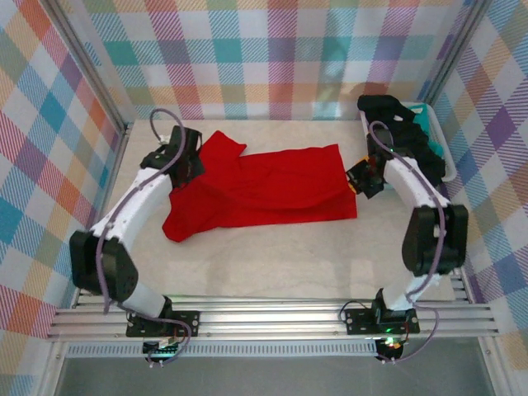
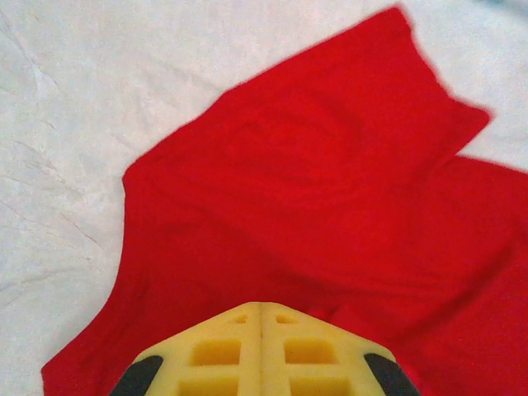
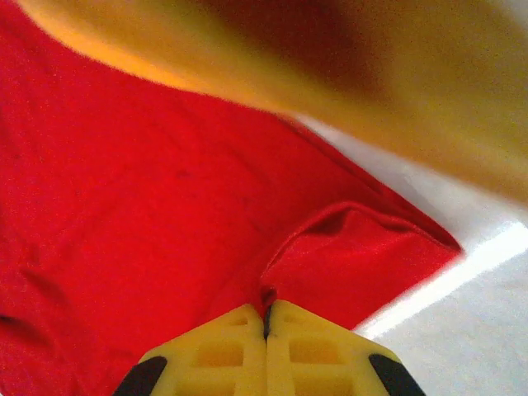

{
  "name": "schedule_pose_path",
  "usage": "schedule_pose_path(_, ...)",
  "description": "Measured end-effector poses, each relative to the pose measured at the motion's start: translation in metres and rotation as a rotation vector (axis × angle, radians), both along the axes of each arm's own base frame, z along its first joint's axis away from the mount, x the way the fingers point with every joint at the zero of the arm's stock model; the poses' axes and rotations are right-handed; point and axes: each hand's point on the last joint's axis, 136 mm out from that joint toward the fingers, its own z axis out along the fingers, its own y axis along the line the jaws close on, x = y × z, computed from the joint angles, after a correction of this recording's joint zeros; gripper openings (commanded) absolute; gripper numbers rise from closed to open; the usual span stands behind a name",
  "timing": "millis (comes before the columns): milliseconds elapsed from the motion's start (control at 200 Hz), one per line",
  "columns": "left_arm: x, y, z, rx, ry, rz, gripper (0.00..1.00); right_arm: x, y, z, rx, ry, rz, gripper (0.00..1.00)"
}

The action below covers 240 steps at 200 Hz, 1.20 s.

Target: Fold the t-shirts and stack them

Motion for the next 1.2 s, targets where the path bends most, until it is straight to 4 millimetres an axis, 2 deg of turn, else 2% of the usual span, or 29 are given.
schedule_pose_path(70, 0.007, 0.006, -0.021, 0.013, 0.051, 0.001, 0.0, 0.013, 0.003, -0.013, 0.006, 0.02, 0.016, 0.0)
schedule_pose_path(135, 0.016, 0.012, -0.033, 0.018, 0.077, 0.01, 0.0, 0.021, 0.004, -0.021, 0.006, 0.033, 0.029, 0.0)
schedule_pose_path(145, 0.018, 0.013, -0.033, 0.018, 0.078, 0.012, 0.02, 0.023, 0.004, -0.022, 0.006, 0.034, 0.031, 0.0)
schedule_pose_path(165, 0.022, 0.015, -0.035, 0.021, 0.081, 0.015, 0.12, 0.025, 0.005, -0.023, 0.005, 0.033, 0.036, 0.06)
schedule_pose_path(200, 0.028, 0.018, -0.037, 0.029, 0.085, 0.017, 0.29, 0.031, 0.005, -0.024, 0.004, 0.03, 0.042, 0.24)
schedule_pose_path(235, 0.033, 0.02, -0.037, 0.036, 0.084, 0.023, 0.4, 0.035, 0.006, -0.024, 0.002, 0.023, 0.05, 0.4)
schedule_pose_path(280, 0.036, 0.023, -0.035, 0.054, 0.076, 0.032, 0.54, 0.038, 0.006, -0.022, -0.004, 0.013, 0.067, 0.53)
schedule_pose_path(325, 0.034, 0.027, -0.031, 0.077, 0.071, 0.048, 0.62, 0.038, 0.005, -0.022, -0.011, 0.01, 0.083, 0.62)
schedule_pose_path(375, 0.027, 0.029, -0.021, 0.095, 0.059, 0.062, 0.63, 0.036, 0.003, -0.021, -0.027, 0.004, 0.095, 0.67)
schedule_pose_path(450, 0.006, 0.027, -0.007, 0.067, 0.026, 0.089, 0.63, 0.024, -0.001, -0.018, -0.058, -0.005, 0.12, 0.68)
schedule_pose_path(510, -0.026, 0.022, -0.005, -0.003, 0.006, 0.109, 0.62, 0.005, -0.004, -0.015, -0.076, -0.008, 0.132, 0.66)
schedule_pose_path(555, -0.055, 0.02, -0.012, -0.063, 0.009, 0.128, 0.62, -0.014, -0.005, -0.012, -0.081, -0.007, 0.141, 0.63)
schedule_pose_path(595, -0.083, 0.018, -0.028, -0.122, 0.032, 0.151, 0.62, -0.029, -0.005, -0.011, -0.083, -0.008, 0.149, 0.62)
schedule_pose_path(665, -0.118, 0.017, -0.064, -0.191, 0.108, 0.2, 0.62, -0.052, -0.004, -0.013, -0.081, -0.002, 0.16, 0.62)
schedule_pose_path(760, -0.143, 0.014, -0.111, -0.235, 0.244, 0.285, 0.63, -0.077, 0.003, -0.03, -0.054, 0.047, 0.178, 0.62)
schedule_pose_path(825, -0.147, 0.012, -0.131, -0.259, 0.307, 0.343, 0.64, -0.089, 0.006, -0.046, -0.03, 0.087, 0.179, 0.62)
schedule_pose_path(900, -0.138, 0.011, -0.139, -0.31, 0.292, 0.408, 0.64, -0.096, 0.009, -0.058, -0.011, 0.124, 0.173, 0.62)
schedule_pose_path(1030, -0.12, 0.014, -0.133, -0.368, 0.217, 0.472, 0.63, -0.088, 0.012, -0.068, 0.023, 0.126, 0.155, 0.61)
schedule_pose_path(1200, -0.095, 0.019, -0.126, -0.324, 0.191, 0.47, 0.61, -0.081, 0.012, -0.08, 0.027, 0.154, 0.153, 0.61)
